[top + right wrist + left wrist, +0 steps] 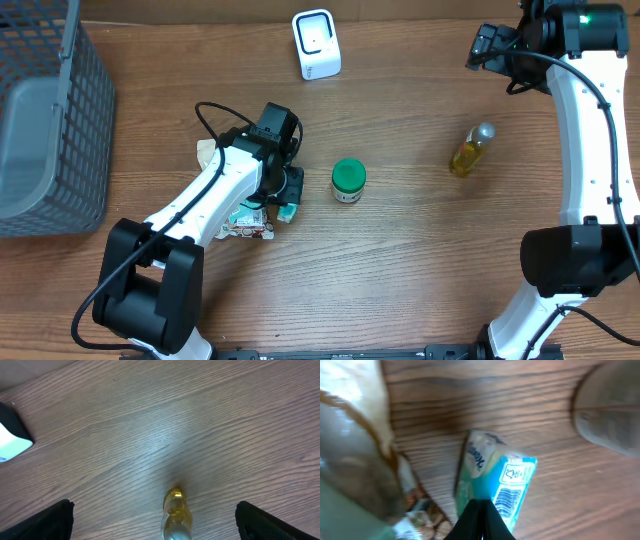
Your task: Scan the item barcode
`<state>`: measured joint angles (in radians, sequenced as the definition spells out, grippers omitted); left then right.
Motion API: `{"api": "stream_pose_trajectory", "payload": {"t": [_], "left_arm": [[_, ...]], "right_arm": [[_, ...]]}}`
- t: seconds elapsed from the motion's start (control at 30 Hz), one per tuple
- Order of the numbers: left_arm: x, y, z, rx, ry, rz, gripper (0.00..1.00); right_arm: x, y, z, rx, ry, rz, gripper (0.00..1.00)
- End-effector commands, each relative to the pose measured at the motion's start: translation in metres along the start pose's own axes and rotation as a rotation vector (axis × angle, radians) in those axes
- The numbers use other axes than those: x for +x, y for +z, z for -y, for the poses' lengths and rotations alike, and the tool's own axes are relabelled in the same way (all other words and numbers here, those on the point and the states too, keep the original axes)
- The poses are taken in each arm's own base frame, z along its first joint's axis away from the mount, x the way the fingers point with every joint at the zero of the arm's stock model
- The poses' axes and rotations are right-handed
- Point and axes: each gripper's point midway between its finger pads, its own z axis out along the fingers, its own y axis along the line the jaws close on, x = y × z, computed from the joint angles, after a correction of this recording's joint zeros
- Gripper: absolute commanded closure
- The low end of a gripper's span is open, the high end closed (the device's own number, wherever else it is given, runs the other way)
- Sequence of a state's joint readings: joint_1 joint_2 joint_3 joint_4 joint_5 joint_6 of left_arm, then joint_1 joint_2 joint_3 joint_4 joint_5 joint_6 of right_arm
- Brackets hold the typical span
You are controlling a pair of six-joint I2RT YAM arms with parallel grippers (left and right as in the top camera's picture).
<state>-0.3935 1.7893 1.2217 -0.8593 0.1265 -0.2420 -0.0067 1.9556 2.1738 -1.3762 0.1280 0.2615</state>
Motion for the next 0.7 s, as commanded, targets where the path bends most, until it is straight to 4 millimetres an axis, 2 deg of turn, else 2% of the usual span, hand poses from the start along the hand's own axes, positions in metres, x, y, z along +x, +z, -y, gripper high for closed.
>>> {"api": "stream_pose_trajectory", "payload": {"t": [0.0,0.13,0.27,0.47,0.53,0.57,0.67], "left_arm": [[0.0079,-0.0017,0.0193,0.102,0.049,-0.024,0.96],[0.0079,-0.0017,0.019,0.102,0.064,-0.024,0.96],[0.0096,-0.0018,0.0189,0.104,0.06,-0.031,0.91],[0.0121,-0.0028,0.0255,0.147,0.102,-0.041,0.89],[0.0119,-0.0028,0.0253,0.147,0.125,-0.038,0.78],[0.0116,-0.0029,0.0252,0.148,0.14,-0.036,0.67],[0.0105,-0.0027,0.0254,0.149,0.163,-0.03,0.59]], "right_arm": [[-0.0051,-0.0061,0.0021,-0.004,0.008,0.023,0.0],[-0.0051,-0.0061,0.0021,-0.004,0.008,0.023,0.0],[-0.0051,-0.0061,0.0021,-0.004,0.008,0.023,0.0],[-0.0051,-0.0061,0.0021,-0.004,0.008,0.023,0.0],[-0.0051,-0.0061,0.0021,-0.004,0.008,0.023,0.0],[-0.0051,-0.0062,0.0019,-0.004,0.007,0.023,0.0],[-0.0051,-0.0061,0.0021,-0.004,0.008,0.023,0.0]]}}
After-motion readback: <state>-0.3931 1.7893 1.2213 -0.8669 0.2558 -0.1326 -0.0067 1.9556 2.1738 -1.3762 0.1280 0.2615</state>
